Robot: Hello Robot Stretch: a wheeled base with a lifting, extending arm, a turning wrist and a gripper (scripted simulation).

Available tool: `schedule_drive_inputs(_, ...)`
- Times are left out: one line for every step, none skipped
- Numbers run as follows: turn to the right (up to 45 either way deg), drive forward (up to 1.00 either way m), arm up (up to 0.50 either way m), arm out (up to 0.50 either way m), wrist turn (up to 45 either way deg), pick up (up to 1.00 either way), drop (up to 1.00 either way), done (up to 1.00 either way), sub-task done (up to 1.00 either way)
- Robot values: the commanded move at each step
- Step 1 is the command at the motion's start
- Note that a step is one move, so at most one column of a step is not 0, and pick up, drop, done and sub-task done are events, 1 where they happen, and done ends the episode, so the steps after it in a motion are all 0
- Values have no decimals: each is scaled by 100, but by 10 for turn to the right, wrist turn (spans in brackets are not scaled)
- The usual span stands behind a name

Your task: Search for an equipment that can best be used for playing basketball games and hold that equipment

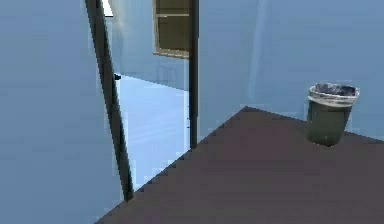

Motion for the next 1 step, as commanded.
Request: schedule_drive_inputs(0,100,0,0,0,0,0,0,0)
